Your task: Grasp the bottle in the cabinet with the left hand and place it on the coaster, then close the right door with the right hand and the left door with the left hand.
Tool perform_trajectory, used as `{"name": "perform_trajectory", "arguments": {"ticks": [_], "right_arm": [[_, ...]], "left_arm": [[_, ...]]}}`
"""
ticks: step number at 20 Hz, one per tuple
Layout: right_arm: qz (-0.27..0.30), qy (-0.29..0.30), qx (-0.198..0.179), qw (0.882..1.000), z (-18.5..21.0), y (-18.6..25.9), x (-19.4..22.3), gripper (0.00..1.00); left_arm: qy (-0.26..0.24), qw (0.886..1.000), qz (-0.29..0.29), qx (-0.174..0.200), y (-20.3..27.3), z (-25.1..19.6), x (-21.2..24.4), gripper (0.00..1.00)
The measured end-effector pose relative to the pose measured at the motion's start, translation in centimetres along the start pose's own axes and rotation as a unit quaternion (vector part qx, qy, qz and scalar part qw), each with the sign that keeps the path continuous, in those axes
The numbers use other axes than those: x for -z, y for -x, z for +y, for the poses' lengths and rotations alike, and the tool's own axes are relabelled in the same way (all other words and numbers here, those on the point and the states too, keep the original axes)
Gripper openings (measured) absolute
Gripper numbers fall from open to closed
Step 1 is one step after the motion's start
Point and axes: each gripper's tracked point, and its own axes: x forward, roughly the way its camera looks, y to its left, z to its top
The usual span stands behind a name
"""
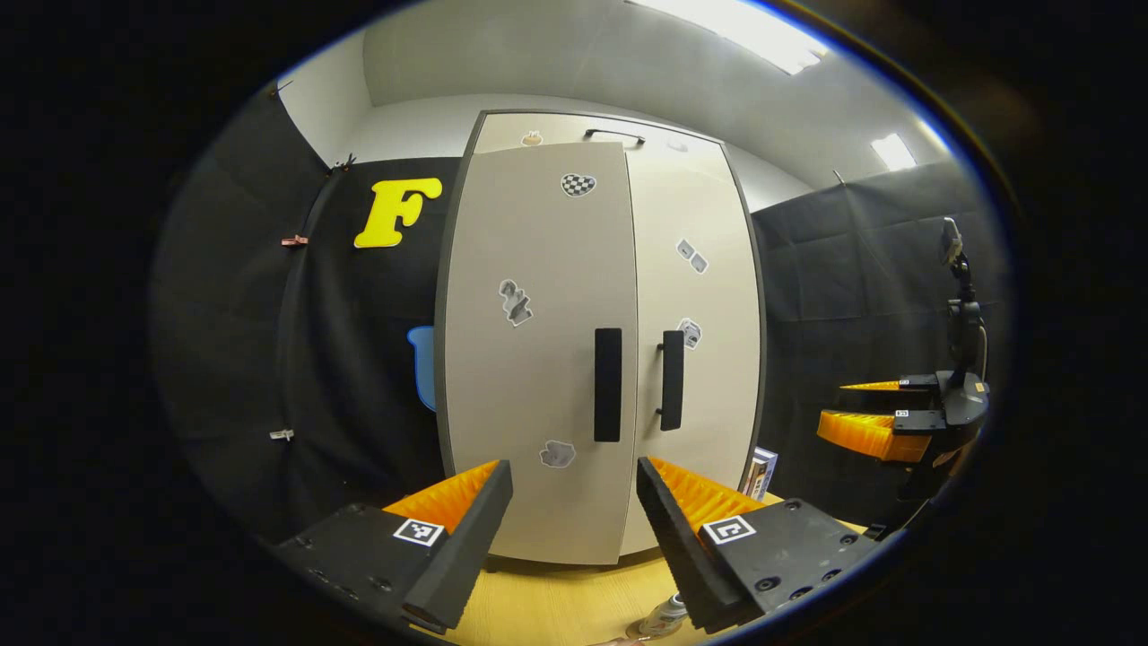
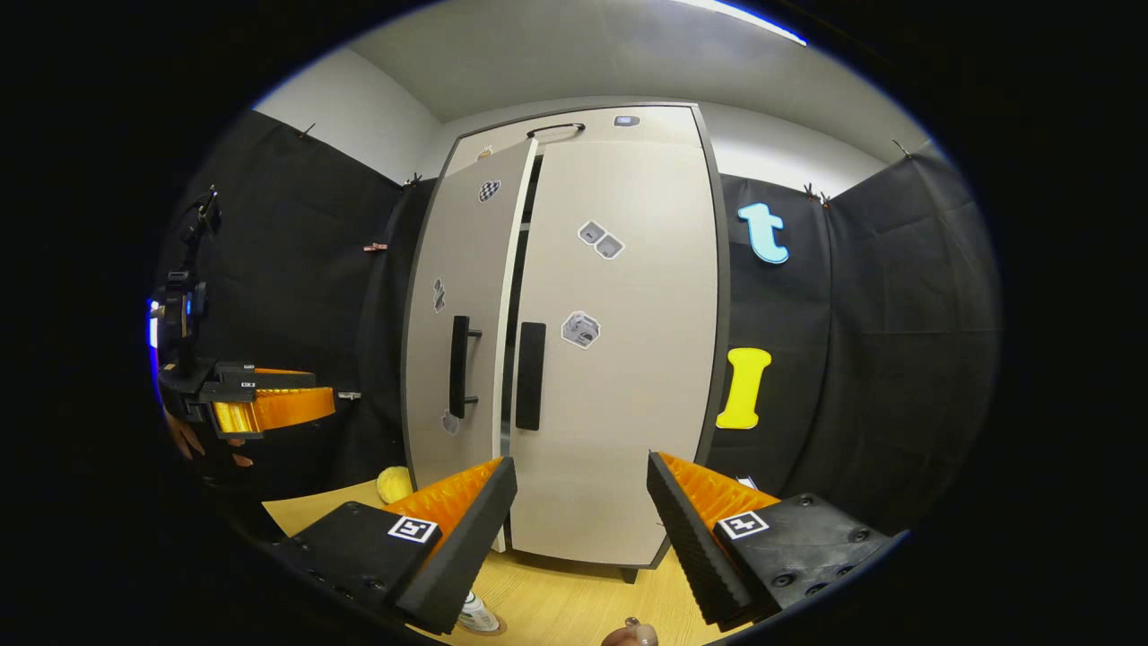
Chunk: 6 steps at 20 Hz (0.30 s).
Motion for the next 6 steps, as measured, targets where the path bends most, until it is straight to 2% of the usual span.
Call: {"name": "perform_trajectory", "arguments": {"ticks": [6], "right_arm": [[0.000, -0.001, -0.001, 1.000, -0.18, -0.20, 0.12, 0.97]], "left_arm": [[-0.007, 1.000, -0.003, 0.000, -0.38, -0.45, -0.20, 0.89]]}}
